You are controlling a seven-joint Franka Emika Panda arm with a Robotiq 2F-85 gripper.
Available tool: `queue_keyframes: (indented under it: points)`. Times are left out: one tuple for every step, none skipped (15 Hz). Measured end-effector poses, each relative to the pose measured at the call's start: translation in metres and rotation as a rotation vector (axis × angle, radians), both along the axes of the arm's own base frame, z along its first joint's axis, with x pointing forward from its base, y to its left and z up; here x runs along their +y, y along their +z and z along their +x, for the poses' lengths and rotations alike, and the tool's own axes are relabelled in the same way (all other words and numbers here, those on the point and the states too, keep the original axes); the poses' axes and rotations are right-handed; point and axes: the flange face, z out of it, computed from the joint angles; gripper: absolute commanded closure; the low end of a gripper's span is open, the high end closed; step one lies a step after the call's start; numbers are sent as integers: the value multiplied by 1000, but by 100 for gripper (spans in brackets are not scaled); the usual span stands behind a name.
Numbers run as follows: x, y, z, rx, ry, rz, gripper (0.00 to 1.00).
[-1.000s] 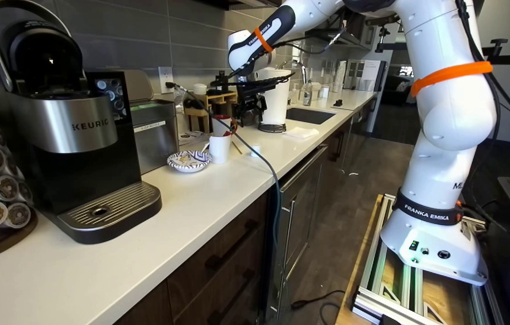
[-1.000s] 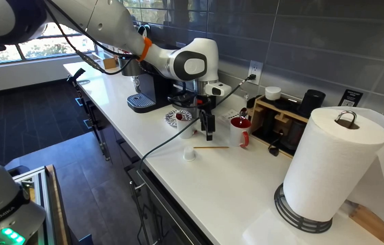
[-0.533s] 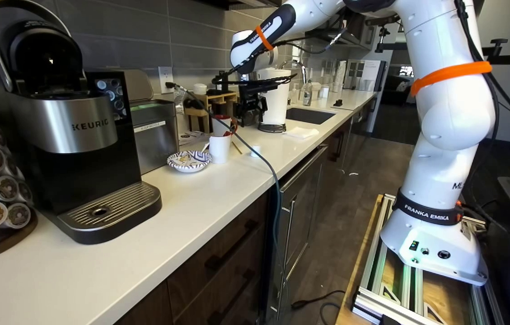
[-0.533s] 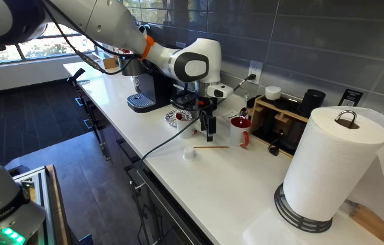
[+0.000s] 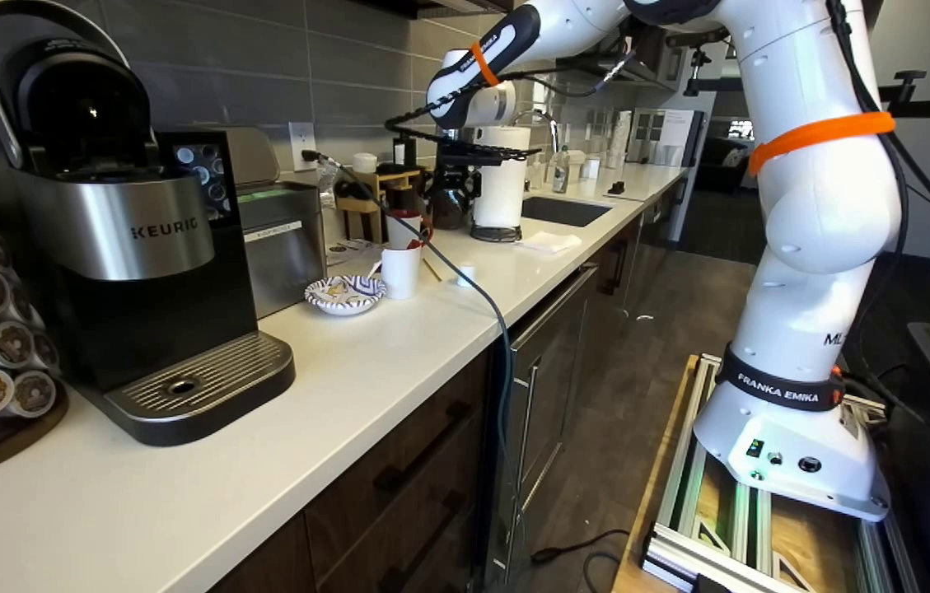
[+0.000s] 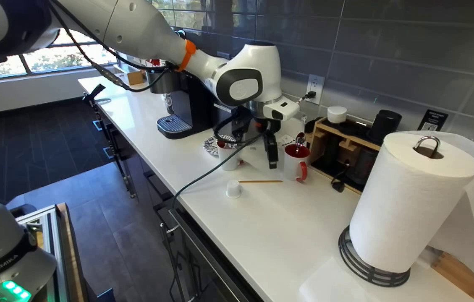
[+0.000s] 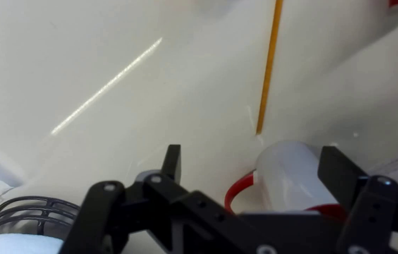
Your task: Put the straw into the cup
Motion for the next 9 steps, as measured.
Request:
queue_keyframes:
  points:
    - [-6,1,0,-30,-37,2,0]
    - [-11,1,0,-59,-72,-4,0]
    - [-15,-1,-2,-81,-103,-11,0]
    - [-18,-6,-5,-89,-127,-15,0]
    - [-20,-12,-8,-87,-145,-16,0]
    - [-21,-18,-12,-79,-159,-16,0]
    - [-21,-25,-16,-65,-170,-13,0]
    - [-19,-32,-19,-52,-174,-10,0]
    - [-17,-39,-22,-37,-173,-8,0]
